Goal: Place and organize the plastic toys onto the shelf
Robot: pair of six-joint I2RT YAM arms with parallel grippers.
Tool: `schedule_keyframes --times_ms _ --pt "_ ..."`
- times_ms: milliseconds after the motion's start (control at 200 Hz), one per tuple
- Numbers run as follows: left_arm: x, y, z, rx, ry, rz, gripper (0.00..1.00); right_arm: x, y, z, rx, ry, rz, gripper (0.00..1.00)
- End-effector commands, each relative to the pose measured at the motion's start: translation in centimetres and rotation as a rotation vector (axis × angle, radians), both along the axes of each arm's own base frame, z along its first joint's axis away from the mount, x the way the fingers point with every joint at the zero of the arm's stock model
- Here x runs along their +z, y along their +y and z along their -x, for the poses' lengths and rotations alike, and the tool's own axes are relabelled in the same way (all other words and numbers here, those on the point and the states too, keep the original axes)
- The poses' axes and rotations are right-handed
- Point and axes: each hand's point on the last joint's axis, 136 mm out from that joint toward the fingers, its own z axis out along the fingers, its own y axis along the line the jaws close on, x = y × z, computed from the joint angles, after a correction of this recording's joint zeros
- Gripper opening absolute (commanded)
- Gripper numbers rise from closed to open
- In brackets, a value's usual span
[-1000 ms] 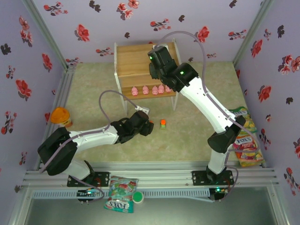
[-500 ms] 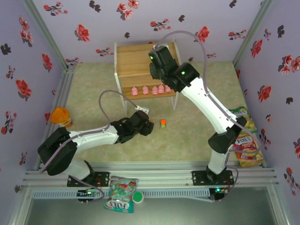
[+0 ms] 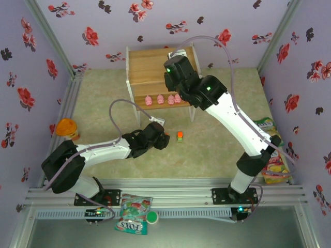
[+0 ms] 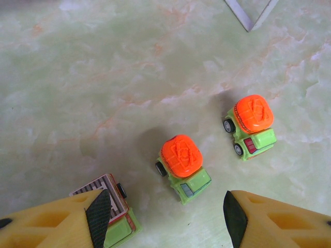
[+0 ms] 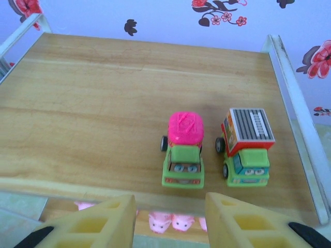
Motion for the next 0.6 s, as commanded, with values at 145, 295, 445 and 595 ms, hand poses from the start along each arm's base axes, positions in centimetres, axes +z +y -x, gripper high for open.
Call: schedule_keyframes --times_ms 145,295,445,595 --pt "1.8 0.3 -0.7 0.009 -0.045 0.005 0.64 0.1 -1.7 2.8 -0.028 -0.029 0.009 0.4" --pt "1.7 0.4 -0.8 0.013 -0.045 0.006 0.64 -1.3 -2.2 4.0 -0.032 -0.008 0.005 0.4" --pt "1.6 0.5 -0.9 0.018 -0.045 0.004 0.64 -3.4 -2.8 4.9 -0.045 0.023 0.01 0.4" --pt "1.5 0.6 -1.0 0.024 -0.042 0.002 0.64 -5.8 -3.5 5.6 -0.059 0.059 0.003 0.4"
